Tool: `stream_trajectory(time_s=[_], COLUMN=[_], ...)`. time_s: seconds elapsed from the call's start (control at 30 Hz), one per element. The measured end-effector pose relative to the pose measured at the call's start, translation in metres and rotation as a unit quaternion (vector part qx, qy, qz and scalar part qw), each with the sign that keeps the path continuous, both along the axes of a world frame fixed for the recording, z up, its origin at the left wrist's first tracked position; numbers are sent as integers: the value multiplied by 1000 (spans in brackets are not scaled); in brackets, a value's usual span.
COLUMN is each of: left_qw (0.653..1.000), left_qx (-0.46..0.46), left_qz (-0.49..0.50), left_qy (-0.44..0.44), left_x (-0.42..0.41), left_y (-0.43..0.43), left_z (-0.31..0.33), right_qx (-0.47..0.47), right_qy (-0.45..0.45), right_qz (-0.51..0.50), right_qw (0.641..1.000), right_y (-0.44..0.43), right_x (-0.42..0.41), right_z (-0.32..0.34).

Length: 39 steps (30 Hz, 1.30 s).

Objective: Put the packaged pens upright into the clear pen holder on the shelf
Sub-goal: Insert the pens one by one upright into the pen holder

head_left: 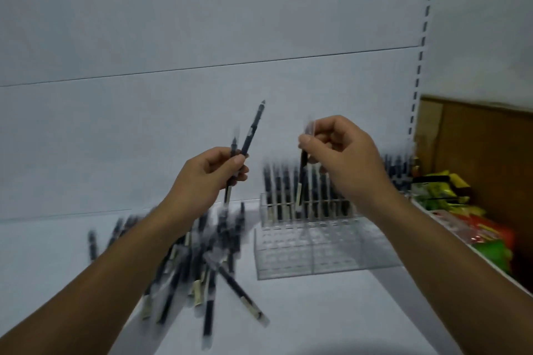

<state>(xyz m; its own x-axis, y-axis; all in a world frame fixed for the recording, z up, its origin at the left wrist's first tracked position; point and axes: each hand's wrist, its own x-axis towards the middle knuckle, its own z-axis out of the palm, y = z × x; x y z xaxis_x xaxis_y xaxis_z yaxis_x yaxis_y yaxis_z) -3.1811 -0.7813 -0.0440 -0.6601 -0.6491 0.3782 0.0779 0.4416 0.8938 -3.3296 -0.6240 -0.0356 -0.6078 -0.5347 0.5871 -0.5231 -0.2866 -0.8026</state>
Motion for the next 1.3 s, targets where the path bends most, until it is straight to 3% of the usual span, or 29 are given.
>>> stream_trajectory(time_s=[0.33,0.83,1.03,1.3], left_qw=[994,991,992,991], left_qx=[23,55,46,48], left_qz=[-78,-83,-80,-82], left_qy=[75,91,91,96], left_x=[-107,-115,-115,-116], left_y=[77,80,80,79], left_z=[-22,-39,-41,-42], right_qx=[-45,19,47,71], right_qy=[0,26,81,75], right_qz=[-162,-121,-155,-168], right_qw=[986,992,983,980], right_y=[70,32,31,27], right_x=[-104,-118,-114,-111], right_z=[-9,-37,-37,-39])
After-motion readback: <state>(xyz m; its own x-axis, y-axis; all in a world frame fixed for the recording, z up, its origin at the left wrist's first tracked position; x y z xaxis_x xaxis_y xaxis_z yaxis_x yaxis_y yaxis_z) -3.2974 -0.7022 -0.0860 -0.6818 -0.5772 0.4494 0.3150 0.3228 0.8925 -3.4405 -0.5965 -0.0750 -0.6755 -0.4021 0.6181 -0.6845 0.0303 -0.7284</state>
